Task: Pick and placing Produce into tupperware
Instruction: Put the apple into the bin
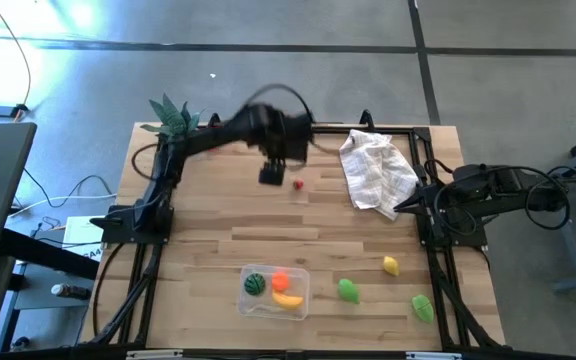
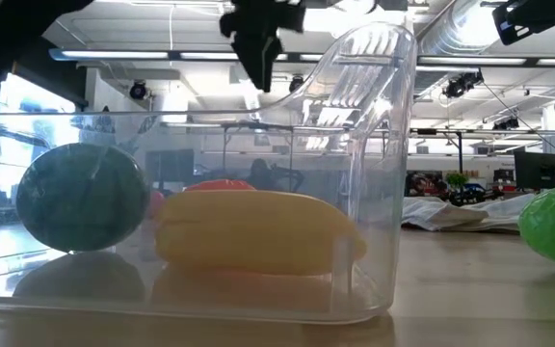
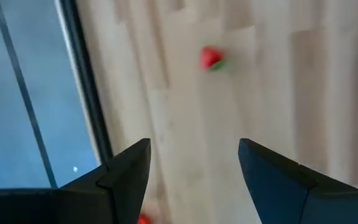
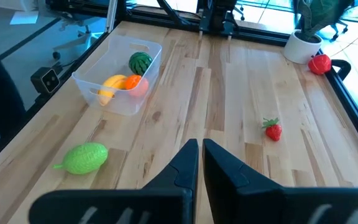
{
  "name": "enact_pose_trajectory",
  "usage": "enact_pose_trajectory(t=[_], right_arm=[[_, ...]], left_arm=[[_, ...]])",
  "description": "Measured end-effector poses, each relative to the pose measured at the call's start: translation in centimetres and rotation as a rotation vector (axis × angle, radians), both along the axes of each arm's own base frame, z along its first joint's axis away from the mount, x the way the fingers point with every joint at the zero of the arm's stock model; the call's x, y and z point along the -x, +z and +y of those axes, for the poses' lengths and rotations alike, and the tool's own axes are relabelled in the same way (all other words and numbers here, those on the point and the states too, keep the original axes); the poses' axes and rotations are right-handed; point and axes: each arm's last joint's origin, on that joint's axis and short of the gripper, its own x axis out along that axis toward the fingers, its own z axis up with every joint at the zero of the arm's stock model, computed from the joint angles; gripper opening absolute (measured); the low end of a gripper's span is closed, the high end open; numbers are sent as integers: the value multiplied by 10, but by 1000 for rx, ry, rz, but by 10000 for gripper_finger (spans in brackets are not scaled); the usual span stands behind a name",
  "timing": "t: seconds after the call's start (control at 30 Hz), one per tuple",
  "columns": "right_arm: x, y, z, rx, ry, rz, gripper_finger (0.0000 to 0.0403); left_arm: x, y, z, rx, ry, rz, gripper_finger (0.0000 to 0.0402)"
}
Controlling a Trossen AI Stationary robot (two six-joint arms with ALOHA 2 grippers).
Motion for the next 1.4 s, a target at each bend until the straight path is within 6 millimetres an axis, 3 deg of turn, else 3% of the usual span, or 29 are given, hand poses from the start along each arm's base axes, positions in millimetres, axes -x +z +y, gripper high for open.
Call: enact_pose_trajectory(t=[0.2,0.43,0.63,0.97,1.4], right_arm=[[0,0,0,0,1,1,16],[0,0,0,0,1,0,16],[0,0,0,0,1,1,16],[0,0,0,0,0,1,16],[0,0,0,0,0,0,16]], left_arm=[[36,-1,71,20,94,15,232],[81,-3,130,9,269,31,232],[113,-37,164,82,389,116,232],[151,-94,190,189,609,207,232],[164,-132,195,93,692,309,232]])
